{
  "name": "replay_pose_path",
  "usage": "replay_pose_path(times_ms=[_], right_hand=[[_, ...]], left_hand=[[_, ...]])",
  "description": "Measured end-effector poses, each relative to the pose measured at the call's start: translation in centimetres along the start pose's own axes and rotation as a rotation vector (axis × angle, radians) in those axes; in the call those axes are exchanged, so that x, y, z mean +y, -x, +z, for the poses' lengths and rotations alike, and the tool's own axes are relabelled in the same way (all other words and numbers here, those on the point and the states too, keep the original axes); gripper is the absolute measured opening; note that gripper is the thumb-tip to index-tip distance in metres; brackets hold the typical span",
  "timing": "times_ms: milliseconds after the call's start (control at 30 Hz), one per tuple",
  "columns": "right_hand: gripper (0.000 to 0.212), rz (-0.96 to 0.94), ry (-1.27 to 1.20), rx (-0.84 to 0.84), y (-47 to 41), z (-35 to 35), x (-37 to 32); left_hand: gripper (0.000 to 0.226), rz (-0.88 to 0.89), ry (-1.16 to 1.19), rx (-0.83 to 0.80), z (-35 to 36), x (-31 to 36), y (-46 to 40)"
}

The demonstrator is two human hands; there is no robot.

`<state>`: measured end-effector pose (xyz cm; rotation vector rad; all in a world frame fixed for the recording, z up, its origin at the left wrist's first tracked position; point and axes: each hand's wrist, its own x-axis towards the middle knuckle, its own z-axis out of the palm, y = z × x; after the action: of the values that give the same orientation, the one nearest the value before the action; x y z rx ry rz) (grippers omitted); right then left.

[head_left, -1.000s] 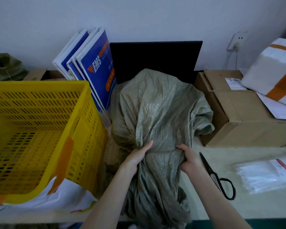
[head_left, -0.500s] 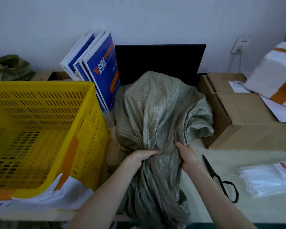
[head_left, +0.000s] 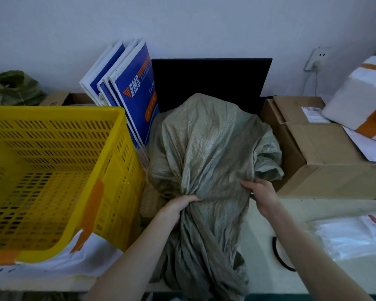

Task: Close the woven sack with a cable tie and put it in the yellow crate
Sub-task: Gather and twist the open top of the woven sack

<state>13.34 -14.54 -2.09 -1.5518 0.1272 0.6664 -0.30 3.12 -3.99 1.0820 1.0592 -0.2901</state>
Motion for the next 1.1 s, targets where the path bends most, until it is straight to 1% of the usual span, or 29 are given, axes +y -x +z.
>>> replay_pose_path(times_ms=[33, 100, 167, 333, 467, 500, 567, 667, 733, 767, 833, 867, 967, 1000, 1033, 1100], right_hand=[[0.023, -0.022, -0.012, -0.013, -0.1, 0.3, 0.3], [0.035, -0.031, -0.026, -0.033, -0.4, 1.1, 1.1], [0.044, -0.001, -0.002, -0.059, -0.6, 1.9, 1.7], [0.038, 0.101, 0.053, -0.238, -1.0, 3.1, 1.9], [0.035, 0.135, 0.08, -0.278, -2.1, 4.2, 1.7], [0.033, 0.146, 0.079, -0.304, -2.3, 4.3, 1.5], [0.028, 0.176, 0.084, -0.376, -2.6, 4.3, 1.1], [0.021, 0.221, 0.114, -0.455, -3.1, 3.0, 0.1], [0.016, 0.257, 0.148, -0.56, -3.2, 1.8, -0.7], [0.024, 0.268, 0.181, -0.621, -3.2, 1.4, -1.2], [0.05, 0.288, 0.232, -0.698, -3.2, 1.7, -1.8], [0.054, 0.29, 0.216, -0.693, -3.1, 2.4, -2.0], [0.036, 0.274, 0.121, -0.561, -3.1, 5.6, -2.4], [0.035, 0.272, 0.125, -0.52, -3.2, 6.5, -2.5], [0.035, 0.274, 0.125, -0.483, -3.5, 7.0, -2.5], [0.032, 0.275, 0.116, -0.412, -3.9, 7.3, -2.9]], left_hand=[[0.06, 0.01, 0.031, -0.005, 0.2, -0.1, -0.2], [0.061, 0.028, 0.066, -0.023, 0.8, 0.0, -0.2], [0.068, 0.034, 0.042, -0.047, 1.6, 0.1, -0.1], [0.07, 0.094, -0.149, -0.101, 3.3, 0.4, -0.2], [0.084, 0.101, -0.331, -0.137, 3.6, 0.6, -0.3], [0.085, 0.105, -0.352, -0.14, 3.7, 0.6, -0.5], [0.08, 0.124, -0.35, -0.123, 3.7, 0.6, -0.7], [0.071, 0.151, -0.339, -0.051, 3.7, 0.4, -1.2], [0.068, 0.229, -0.358, -0.015, 3.7, 0.2, -1.2], [0.073, 0.277, -0.37, -0.01, 3.8, 0.1, -1.0], [0.088, 0.369, -0.467, 0.017, 4.3, -0.2, -0.7], [0.087, 0.421, -0.593, 0.077, 4.8, -0.4, -0.5], [0.068, 0.514, -1.114, 0.38, 6.3, -0.7, 0.4], [0.065, 0.522, -1.204, 0.455, 6.6, -0.8, 0.7], [0.065, 0.527, -1.245, 0.49, 6.7, -0.9, 0.7], [0.072, 0.545, -1.24, 0.494, 6.4, -0.8, 0.6]])
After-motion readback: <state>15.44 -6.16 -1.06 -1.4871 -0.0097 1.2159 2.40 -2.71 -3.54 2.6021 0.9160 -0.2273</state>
